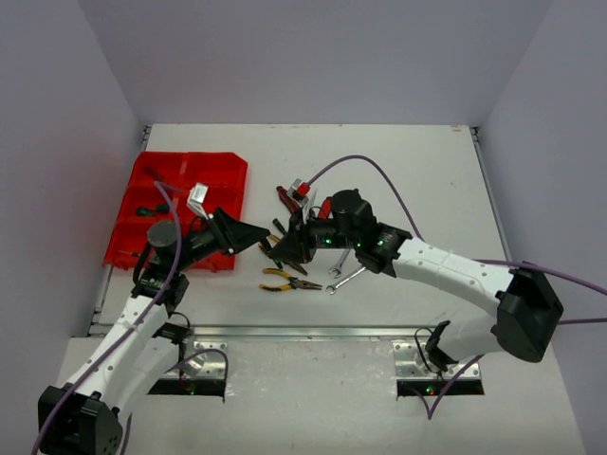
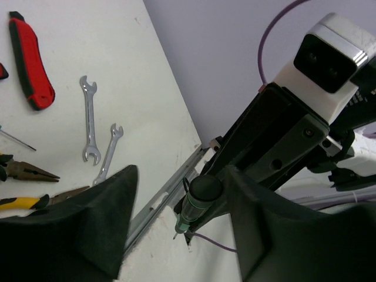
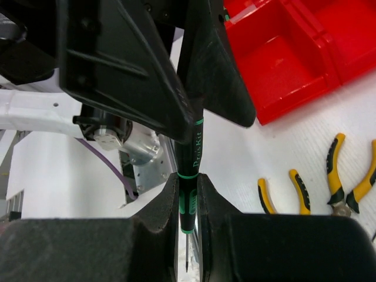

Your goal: Sort the tools into containers

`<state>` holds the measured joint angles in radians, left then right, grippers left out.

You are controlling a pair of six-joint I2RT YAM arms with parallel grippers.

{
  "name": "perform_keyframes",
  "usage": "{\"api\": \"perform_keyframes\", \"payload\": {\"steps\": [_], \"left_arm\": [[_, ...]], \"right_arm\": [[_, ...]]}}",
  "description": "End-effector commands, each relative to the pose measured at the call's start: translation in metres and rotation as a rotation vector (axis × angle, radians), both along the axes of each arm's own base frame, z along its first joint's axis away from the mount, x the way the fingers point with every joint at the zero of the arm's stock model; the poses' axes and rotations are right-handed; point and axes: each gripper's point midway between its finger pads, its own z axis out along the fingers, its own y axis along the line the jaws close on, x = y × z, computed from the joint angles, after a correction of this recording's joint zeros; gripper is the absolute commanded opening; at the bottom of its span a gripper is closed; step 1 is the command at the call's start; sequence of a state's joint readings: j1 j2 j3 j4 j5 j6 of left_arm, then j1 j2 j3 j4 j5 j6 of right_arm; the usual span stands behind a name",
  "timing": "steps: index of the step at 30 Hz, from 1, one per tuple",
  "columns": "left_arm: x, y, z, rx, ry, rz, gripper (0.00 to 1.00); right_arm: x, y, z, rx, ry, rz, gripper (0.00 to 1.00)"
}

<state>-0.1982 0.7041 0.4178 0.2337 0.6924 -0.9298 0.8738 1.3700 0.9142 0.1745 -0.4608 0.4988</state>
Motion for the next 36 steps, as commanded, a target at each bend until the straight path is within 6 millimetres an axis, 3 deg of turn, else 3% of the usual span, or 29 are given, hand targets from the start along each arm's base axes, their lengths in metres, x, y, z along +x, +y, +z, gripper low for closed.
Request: {"api": "perform_keyframes", "payload": {"steps": [1,3,7,11,12,13,14,16,17,18,19,20,21,25,26,28,33,36], "left_arm": [[-0.005,-0.011,0.022,-0.024,-0.105,-0.042,0.49],[-0.006,-0.015,0.019,-0.020,-0.103,-0.059,0.39],[-0.006,-0.020,0.018,-0.021,-0.104,-0.071,0.04],[0.001,-0.014,0.027,0.001,-0.109,-0.006,0.00],[0.009,-0.009,0.027,0.025,-0.095,0.047,0.00],[0.010,-0.006,0.020,0.050,-0.061,0.067,0.00],[0.020,0.002,0.007,0.106,0.007,0.132,0.00],[0.046,0.041,-0.016,0.289,0.155,0.368,0.00],[0.062,0.057,-0.008,0.318,0.154,0.477,0.00],[0.065,0.082,-0.023,0.424,0.228,0.578,0.00],[0.080,0.128,-0.019,0.531,0.247,0.765,0.00],[0.085,0.156,-0.017,0.577,0.267,0.868,0.00],[0.093,0.207,-0.009,0.613,0.313,1.033,0.00],[0.069,0.332,-0.006,0.674,0.516,1.433,0.00],[0.062,0.349,-0.010,0.692,0.569,1.518,0.00],[0.053,0.375,-0.019,0.739,0.652,1.675,0.00],[0.053,0.402,-0.017,0.744,0.649,1.836,0.00],[0.053,0.408,-0.036,0.769,0.707,1.868,0.00]], "right_arm": [[-0.004,0.016,0.047,0.136,-0.058,0.068,0.04],[-0.005,0.019,0.052,0.148,-0.053,0.081,0.04],[0.001,0.022,0.049,0.135,-0.040,0.064,0.05],[0.012,0.022,0.037,0.103,-0.033,0.002,0.10],[0.014,0.021,0.035,0.095,-0.032,-0.011,0.16],[0.014,0.020,0.035,0.095,-0.036,-0.013,0.27],[0.016,0.017,0.033,0.081,-0.035,-0.030,0.49],[0.022,0.007,0.020,0.023,-0.023,-0.097,0.98],[0.025,0.000,0.014,-0.013,-0.025,-0.131,0.99],[0.031,-0.009,0.008,-0.053,-0.034,-0.186,0.99],[0.039,-0.026,0.002,-0.114,-0.054,-0.269,0.99],[0.041,-0.036,0.003,-0.130,-0.070,-0.302,0.99],[0.040,-0.052,0.002,-0.148,-0.089,-0.341,0.99],[0.025,-0.090,-0.004,-0.157,-0.146,-0.387,0.99],[0.021,-0.098,-0.014,-0.172,-0.145,-0.398,0.99],[0.018,-0.111,-0.013,-0.158,-0.166,-0.422,0.99],[0.009,-0.125,-0.022,-0.160,-0.193,-0.420,0.99],[0.007,-0.126,-0.024,-0.159,-0.193,-0.407,0.99]]}}
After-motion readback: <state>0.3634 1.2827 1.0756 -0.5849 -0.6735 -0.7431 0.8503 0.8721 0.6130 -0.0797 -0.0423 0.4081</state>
